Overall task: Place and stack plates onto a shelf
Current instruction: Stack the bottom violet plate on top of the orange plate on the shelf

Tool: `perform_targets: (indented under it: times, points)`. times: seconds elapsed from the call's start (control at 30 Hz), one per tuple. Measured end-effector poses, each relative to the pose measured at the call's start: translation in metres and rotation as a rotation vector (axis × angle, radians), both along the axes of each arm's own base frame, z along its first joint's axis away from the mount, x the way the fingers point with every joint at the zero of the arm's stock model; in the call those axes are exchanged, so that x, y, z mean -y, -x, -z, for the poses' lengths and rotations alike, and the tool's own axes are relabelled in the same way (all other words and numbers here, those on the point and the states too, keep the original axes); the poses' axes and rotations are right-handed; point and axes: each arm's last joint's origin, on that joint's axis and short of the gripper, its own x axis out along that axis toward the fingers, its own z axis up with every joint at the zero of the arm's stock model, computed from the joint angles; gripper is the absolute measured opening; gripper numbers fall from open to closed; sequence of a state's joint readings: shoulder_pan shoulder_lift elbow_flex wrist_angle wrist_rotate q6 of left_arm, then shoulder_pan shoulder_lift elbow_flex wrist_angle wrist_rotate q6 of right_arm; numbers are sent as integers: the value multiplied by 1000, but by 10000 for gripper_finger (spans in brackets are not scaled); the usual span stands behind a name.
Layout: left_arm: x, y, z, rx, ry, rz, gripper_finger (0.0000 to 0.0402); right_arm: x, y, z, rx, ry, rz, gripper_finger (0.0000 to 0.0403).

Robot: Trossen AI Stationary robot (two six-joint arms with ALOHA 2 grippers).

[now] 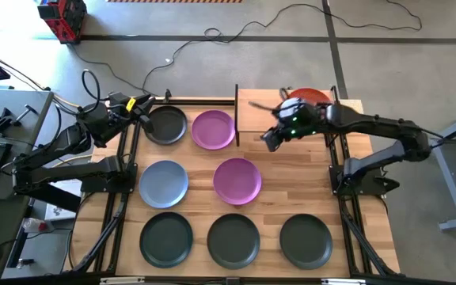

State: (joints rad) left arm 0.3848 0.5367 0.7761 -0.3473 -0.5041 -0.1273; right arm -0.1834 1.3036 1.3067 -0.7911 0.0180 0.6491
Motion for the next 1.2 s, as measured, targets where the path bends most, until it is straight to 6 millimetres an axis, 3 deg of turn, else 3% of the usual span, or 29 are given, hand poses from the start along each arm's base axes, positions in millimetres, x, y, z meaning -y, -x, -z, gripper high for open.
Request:
perform_targets:
  times: [0.27, 0.47, 0.6, 0.77, 0.97, 1.2]
  points:
    - [0, 0, 0, 1, -1, 0, 90, -9, -38, 37, -114, -40, -68, 130]
    - [0, 0, -1, 9, -3, 0, 90, -21, -65, 61, -111, -149, -305, 130]
    - [0, 0, -1, 37, 20, -4, 90, -24, -76, 76, -127, -233, -356, 130]
    - [0, 0, -1, 55, 35, -6, 90, -33, -82, 86, -139, -304, -478, 130]
    - [0, 0, -2, 67, 34, -12, 90, -46, -82, 86, -129, -258, -592, 130]
    - [1, -2, -11, 178, 14, 60, 90, -57, -83, 87, -145, -212, -603, 130]
